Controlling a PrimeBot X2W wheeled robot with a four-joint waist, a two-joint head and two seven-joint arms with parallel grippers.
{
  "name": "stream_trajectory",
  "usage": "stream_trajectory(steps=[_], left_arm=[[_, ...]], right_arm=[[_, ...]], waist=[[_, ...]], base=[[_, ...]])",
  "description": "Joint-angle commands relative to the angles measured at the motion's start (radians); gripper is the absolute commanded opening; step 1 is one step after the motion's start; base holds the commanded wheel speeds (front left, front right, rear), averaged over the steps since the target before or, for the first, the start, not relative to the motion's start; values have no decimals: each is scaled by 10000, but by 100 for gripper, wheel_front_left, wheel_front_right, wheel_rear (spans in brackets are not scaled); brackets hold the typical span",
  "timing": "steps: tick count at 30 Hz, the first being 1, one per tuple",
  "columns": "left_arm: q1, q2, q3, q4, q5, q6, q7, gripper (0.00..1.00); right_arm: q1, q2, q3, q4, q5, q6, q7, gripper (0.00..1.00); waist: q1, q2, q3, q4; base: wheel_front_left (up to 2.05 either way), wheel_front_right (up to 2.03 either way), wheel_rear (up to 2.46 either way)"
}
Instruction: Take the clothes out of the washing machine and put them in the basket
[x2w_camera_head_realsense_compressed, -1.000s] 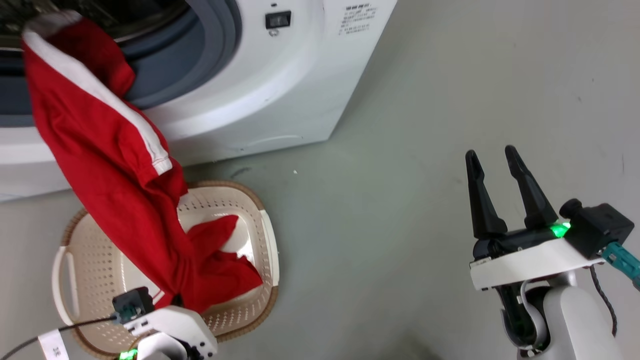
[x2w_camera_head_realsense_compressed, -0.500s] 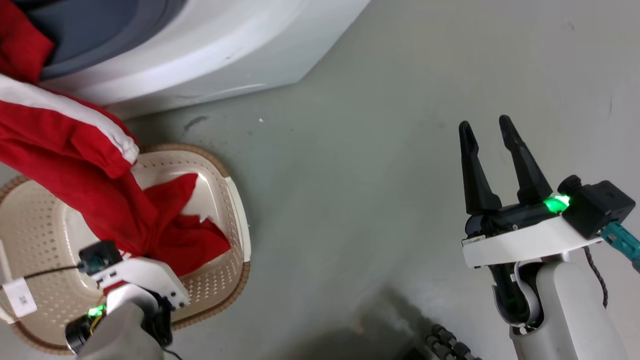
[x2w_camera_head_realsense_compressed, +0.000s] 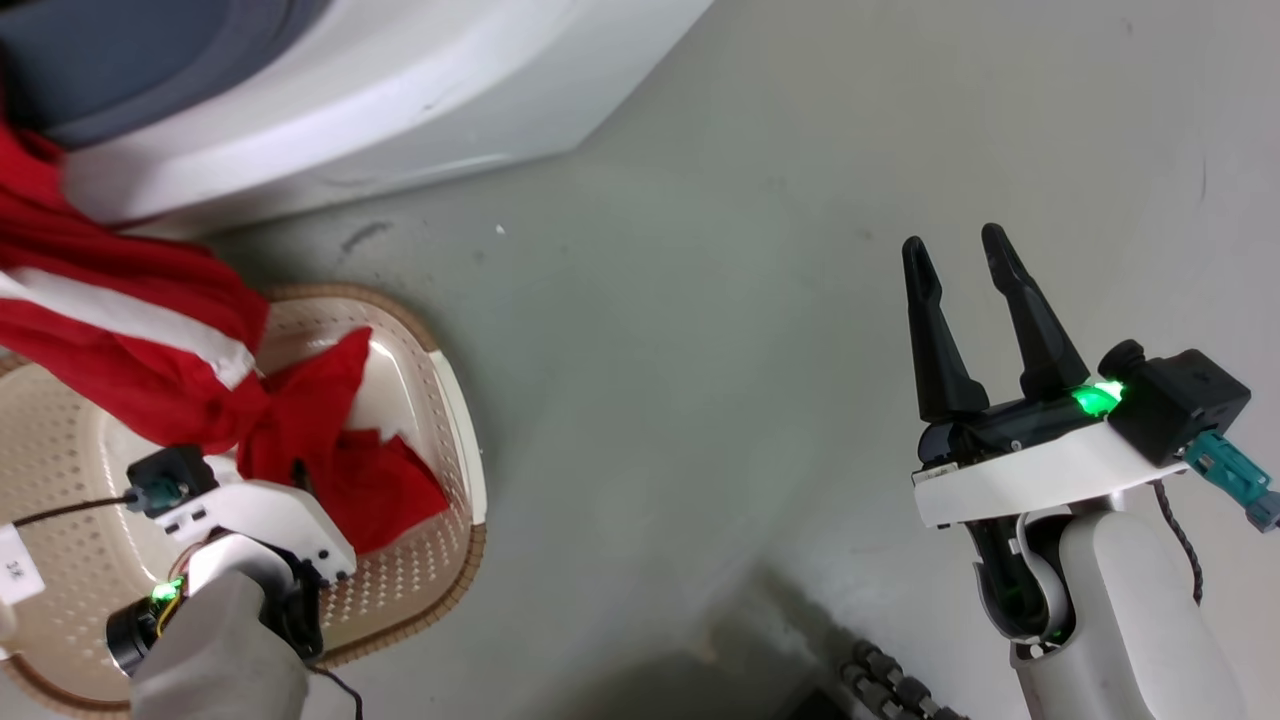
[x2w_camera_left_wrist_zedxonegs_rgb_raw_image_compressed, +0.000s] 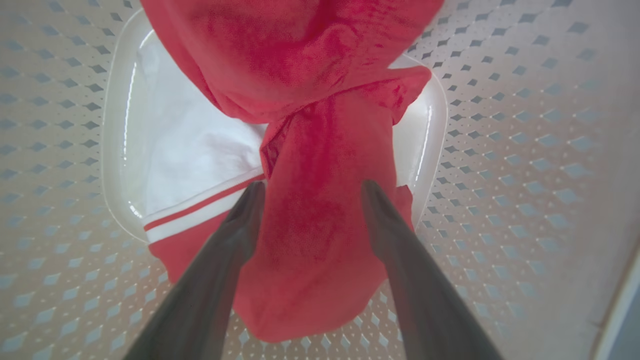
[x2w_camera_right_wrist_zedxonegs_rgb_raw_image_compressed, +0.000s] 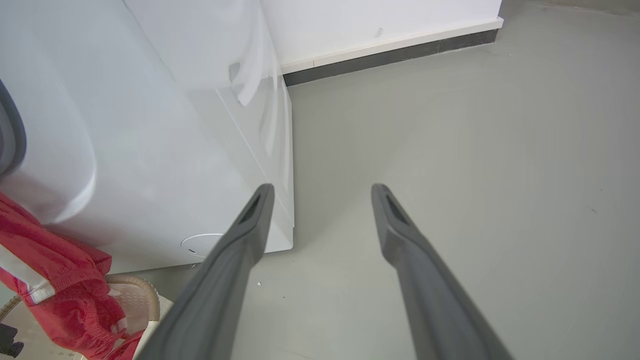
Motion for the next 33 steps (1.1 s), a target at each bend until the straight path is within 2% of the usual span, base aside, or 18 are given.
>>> stream_trajectory(steps=[1,8,17,23,28,33], left_arm=[[188,-66,-33,41,48,-62,-120,100],[904,-448,-101,-247,280,-239,-400,100],[2722,-806,842,-3216,1520,179,-412,100],[3707,-1138,1784,-5075,2631,300,-403,100],[4128,-1329,2550,-6372,3478,205,-404,100],[3838,-1193,2885,-6774,4223,-51,-404,100]], right_arm=[[-109,2,-27,58,-18,-7,-75,100],[380,1,-220,174,-183,-7,-83,100],[1188,-1,-679,-93,-571,-7,334,100],[1691,-1,-888,-477,-719,-7,737,100],[1992,1,-1005,-779,-761,-7,981,100],[2106,1,-1001,-1004,-670,-7,1116,100]], waist=[[-2,-1,-388,93],[-2,-1,-1796,479],[-2,-1,-3533,1154],[-2,-1,-4174,1500],[-2,-1,-4439,1630],[-2,-1,-4431,1595]], base=[[0,0,0],[0,0,0],[0,0,0],[0,0,0],[0,0,0],[0,0,0]])
